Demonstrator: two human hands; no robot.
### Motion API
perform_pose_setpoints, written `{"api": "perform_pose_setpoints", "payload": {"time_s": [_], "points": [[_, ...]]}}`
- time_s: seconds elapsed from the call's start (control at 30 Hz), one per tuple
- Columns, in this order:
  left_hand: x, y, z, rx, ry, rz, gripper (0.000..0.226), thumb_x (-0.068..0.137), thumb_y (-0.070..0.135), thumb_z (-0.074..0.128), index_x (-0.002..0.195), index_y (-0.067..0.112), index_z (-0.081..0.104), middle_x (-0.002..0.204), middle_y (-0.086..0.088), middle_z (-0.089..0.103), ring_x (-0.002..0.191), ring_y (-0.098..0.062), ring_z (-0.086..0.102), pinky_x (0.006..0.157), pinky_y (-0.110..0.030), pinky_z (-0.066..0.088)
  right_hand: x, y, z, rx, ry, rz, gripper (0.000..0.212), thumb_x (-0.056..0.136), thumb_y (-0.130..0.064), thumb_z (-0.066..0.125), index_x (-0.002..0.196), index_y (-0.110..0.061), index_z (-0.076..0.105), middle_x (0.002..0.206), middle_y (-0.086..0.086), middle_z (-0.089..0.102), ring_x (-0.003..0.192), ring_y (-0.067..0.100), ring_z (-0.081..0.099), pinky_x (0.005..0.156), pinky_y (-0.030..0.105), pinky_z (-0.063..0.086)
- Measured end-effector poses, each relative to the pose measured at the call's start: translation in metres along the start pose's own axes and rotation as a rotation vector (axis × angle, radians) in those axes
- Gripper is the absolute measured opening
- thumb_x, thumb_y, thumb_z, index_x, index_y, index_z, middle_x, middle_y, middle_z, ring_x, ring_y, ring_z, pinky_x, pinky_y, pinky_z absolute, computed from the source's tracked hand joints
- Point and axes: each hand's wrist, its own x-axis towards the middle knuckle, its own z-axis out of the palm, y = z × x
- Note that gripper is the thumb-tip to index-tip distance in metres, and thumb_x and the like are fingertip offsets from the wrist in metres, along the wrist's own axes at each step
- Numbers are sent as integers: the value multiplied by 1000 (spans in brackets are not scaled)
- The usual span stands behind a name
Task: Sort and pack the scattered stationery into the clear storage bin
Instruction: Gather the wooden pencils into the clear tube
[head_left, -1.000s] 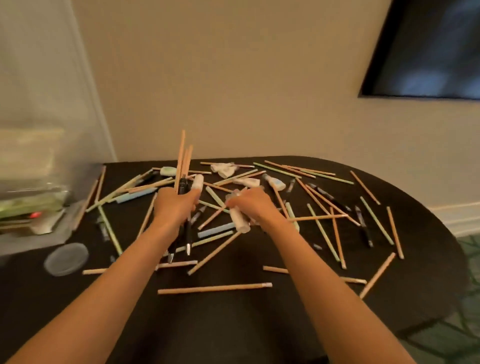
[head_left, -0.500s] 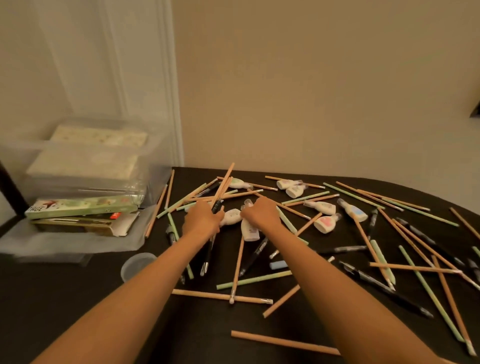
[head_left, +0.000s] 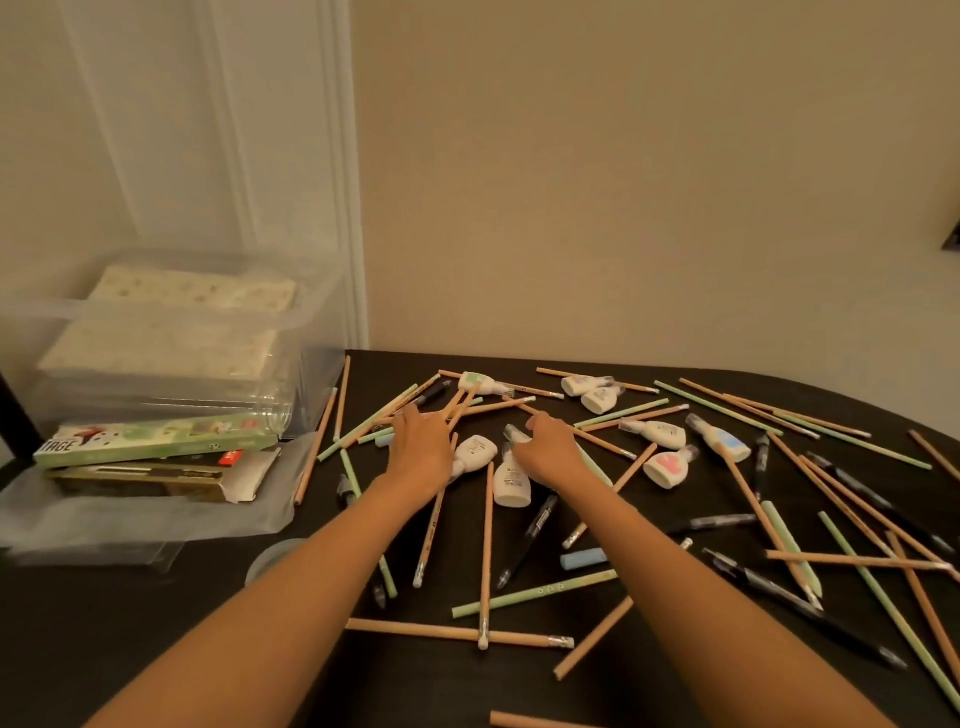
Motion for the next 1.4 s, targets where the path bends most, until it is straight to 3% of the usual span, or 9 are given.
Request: {"api": "perform_pose_setpoints", "payload": {"time_s": [0.1,0.23,0.37,0.57,0.73,1.03,1.17,1.3,1.4], "points": [[-5,-4,2,99,-93,29,47,90,26,58,132,8,44,141,-12,34,131,-28,33,105,-39,31,0,-1,4,12,22,-14,41,92,-16,53,131,-7,44,137,14,44,121,26,47,90,31,41],[-13,-9,-4,-63,-145,73,56,94,10,46,146,13,25,145,-12,34,132,-29,37,106,-41,36,-7,-6,8,29,76,-19,37,92,-12,53,128,-7,47,134,15,44,117,26,49,88,30,41],[-25,-15,-29,-125,23,82,35,92,4,45,127,7,50,129,-14,49,117,-28,49,92,-36,43,-18,-21,7,150,198,-76,38,91,-5,51,129,-7,47,133,13,43,111,23,53,82,27,42],[-45,-70,-84,86,432,104,38,89,3,52,126,8,47,129,-12,44,120,-27,42,95,-35,38,-37,-70,33,343,180,-154,31,90,-2,48,120,-8,55,121,10,56,97,16,54,79,27,43],[-39,-118,-90,351,274,-44,54,86,8,57,134,10,34,134,-12,39,127,-29,35,101,-42,33,-47,-101,61,388,59,-181,27,91,-5,48,116,-7,55,120,10,57,106,19,53,86,28,44],[-26,-126,-83,540,357,96,51,84,10,61,130,15,40,131,-7,43,125,-25,40,107,-43,25,-41,-86,58,369,25,-93,28,91,-7,49,118,-11,55,113,6,56,107,20,55,86,31,47],[-29,-104,-83,492,361,198,61,80,14,68,132,15,37,131,-9,40,125,-27,41,111,-43,19,-36,-68,42,382,77,-46,24,89,-10,50,110,-11,61,108,4,59,104,21,56,86,34,48],[-44,-65,-81,384,341,308,61,80,20,70,131,10,37,131,-13,37,118,-31,43,98,-37,36,-43,-50,18,416,76,-40,23,88,-4,51,105,-8,66,100,8,60,101,22,57,95,38,48],[-58,-41,-76,355,380,339,56,81,23,68,127,7,39,129,-15,40,117,-30,42,95,-35,36,-59,-33,-4,497,14,-29,16,89,-1,50,97,-7,62,99,11,60,92,20,58,77,32,53]]}}
